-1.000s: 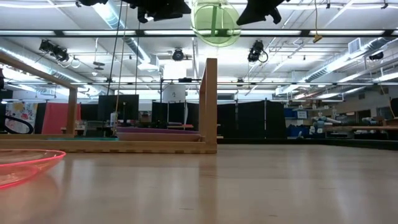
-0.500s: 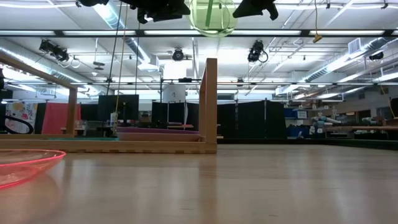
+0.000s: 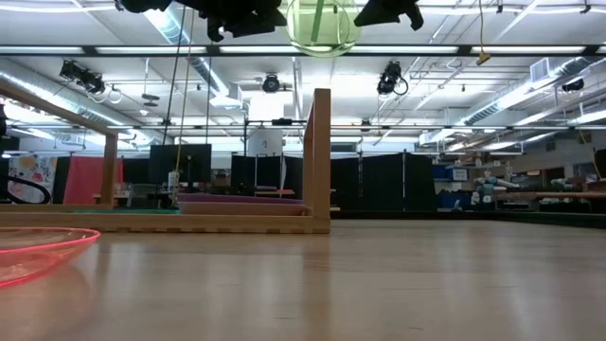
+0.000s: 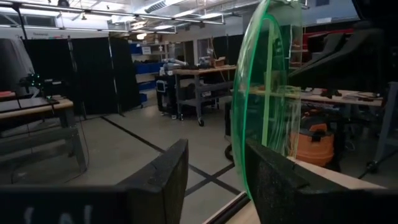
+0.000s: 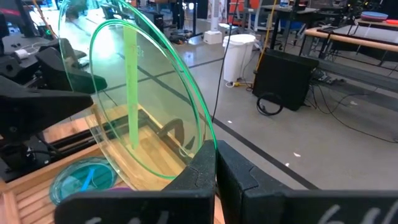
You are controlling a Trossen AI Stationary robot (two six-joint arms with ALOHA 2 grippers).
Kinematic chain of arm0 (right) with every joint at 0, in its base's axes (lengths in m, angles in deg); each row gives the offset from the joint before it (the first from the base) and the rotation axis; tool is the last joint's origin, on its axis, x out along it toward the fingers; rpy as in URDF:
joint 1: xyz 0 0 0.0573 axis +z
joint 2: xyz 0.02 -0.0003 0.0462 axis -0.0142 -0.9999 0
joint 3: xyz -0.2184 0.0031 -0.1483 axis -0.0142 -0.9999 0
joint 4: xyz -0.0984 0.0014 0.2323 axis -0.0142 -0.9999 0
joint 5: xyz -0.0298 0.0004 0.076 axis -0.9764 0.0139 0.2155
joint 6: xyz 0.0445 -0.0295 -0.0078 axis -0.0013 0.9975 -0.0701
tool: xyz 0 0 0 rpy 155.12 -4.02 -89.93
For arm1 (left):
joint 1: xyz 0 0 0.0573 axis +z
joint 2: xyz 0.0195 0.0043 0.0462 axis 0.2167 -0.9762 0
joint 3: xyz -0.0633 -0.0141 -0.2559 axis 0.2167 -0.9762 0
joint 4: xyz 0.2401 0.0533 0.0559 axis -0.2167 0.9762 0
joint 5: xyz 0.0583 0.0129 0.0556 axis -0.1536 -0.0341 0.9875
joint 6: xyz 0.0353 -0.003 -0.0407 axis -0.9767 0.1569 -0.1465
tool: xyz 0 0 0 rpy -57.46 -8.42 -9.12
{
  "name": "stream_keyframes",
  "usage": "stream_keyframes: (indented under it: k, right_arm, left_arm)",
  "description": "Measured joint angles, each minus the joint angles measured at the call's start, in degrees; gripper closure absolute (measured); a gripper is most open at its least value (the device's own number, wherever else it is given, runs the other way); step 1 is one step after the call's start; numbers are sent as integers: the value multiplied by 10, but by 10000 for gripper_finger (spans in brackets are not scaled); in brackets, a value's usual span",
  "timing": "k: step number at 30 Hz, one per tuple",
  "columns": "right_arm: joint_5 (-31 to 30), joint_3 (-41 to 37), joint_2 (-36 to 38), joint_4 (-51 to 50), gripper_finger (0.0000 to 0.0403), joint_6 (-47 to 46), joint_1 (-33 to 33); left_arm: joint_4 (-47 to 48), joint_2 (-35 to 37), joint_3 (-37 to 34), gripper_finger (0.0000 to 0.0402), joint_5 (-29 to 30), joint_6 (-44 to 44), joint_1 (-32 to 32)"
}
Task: Place and stack plates onto a shelf
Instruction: Stack the green plate on top of the blue plate on the shelf
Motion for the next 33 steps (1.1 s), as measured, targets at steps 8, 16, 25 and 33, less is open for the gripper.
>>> stream_keyframes:
  k: [8,16,25,33]
  right_arm:
    - [0,0,0,0,394,0,0]
    - [0,0,0,0,394,0,0]
    - [0,0,0,0,394,0,0]
    - [11,0,0,0,377,1,0]
  left_arm:
    - [0,0,0,328,0,-1,0]
    - [0,0,0,394,1,-1,0]
    - [0,0,0,394,1,-1,0]
    - [0,0,0,395,2,-1,0]
